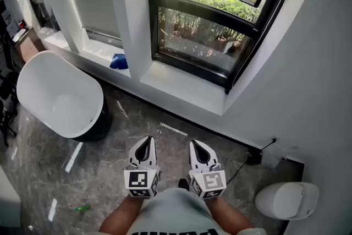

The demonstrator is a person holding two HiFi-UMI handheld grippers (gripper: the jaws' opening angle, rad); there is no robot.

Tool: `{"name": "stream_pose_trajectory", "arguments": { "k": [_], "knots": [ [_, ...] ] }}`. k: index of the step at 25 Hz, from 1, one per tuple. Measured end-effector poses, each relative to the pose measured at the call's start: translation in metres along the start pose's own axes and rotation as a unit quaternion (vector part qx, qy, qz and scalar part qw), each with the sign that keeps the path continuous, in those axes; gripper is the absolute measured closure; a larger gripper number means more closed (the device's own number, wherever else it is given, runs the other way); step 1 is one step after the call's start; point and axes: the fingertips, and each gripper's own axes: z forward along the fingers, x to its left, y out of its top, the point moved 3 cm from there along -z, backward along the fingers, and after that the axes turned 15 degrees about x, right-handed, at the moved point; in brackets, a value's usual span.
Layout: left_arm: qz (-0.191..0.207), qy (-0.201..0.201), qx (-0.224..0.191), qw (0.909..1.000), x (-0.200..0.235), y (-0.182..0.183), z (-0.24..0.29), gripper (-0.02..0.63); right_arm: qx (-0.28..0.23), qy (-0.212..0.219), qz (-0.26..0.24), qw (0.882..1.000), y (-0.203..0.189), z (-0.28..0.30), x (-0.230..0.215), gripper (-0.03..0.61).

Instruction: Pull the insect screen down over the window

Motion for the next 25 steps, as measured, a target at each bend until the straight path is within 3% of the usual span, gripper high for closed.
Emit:
{"name": "stream_pose_trajectory", "arguments": {
  "k": [15, 25],
  "knots": [
    [0.006, -0.015, 0.0, 0.9999, 0.007, -0.002, -0.013, 0.604, -0.016, 0.0, 0.007, 1.0, 0.008, -0.005, 0.015, 0.583],
    [0.026, -0.04, -0.005, 0.9989, 0.031, 0.008, -0.029, 0.604, -0.035, -0.028, -0.002, 0.999, 0.023, -0.007, 0.036, 0.582]
  ]
}}
